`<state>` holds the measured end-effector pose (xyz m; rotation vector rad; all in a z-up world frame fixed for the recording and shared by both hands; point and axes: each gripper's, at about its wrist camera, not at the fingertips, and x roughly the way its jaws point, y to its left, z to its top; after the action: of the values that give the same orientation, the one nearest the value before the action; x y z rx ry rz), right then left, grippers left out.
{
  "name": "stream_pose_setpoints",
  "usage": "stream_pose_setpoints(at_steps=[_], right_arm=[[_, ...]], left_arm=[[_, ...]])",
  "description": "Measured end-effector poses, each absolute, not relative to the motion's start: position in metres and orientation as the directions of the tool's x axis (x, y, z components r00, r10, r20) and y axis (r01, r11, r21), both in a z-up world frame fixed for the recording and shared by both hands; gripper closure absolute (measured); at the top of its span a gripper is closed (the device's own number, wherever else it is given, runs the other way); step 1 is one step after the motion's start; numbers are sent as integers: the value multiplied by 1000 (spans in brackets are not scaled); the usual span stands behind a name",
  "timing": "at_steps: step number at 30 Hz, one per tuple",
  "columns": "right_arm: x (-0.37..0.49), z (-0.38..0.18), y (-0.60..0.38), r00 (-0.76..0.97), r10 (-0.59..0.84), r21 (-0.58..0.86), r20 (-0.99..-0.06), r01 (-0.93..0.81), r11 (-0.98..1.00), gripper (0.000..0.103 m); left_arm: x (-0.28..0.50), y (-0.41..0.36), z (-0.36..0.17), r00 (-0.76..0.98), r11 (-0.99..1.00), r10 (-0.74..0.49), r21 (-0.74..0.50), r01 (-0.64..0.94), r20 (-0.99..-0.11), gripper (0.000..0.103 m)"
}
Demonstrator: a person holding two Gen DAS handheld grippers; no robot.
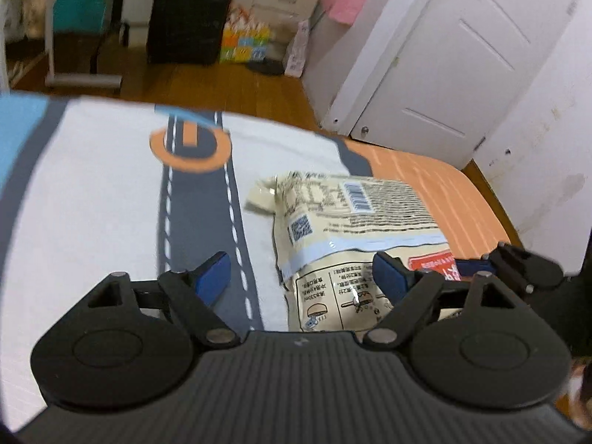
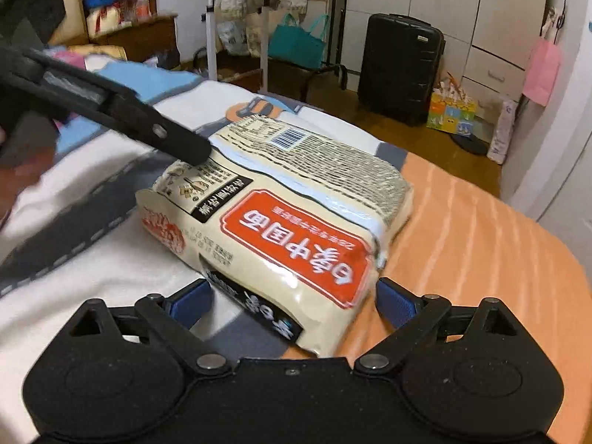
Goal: Organize snacks
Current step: 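Grasp the beige bag with the left tool while the right tool grasps it too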
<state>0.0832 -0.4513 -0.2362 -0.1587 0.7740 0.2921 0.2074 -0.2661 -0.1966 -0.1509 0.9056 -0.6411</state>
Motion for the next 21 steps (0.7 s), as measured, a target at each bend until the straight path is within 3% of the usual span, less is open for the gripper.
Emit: stream_pose_setpoints(at_steps=[9,11,15,21], right_arm=[[78,-248,-457,729,250,12,-637,-315,949,0],[77,-247,-455,733,249,4,-633,-319,948,5],[71,-239,-446,741,233,-31,-630,-324,946,18],[67,-214,-444,703,267,44,-659,-319,947,21]], left_arm=[[217,-270,-221,354,734,-675,-545,405,-647,37],[218,-271,-224,317,708,-704,-594,383,-635,44],[215,-279,-219,295,705,-706,-599,380,-643,44],[211,-276,-201,256,689,-720,-618,378,-645,42]])
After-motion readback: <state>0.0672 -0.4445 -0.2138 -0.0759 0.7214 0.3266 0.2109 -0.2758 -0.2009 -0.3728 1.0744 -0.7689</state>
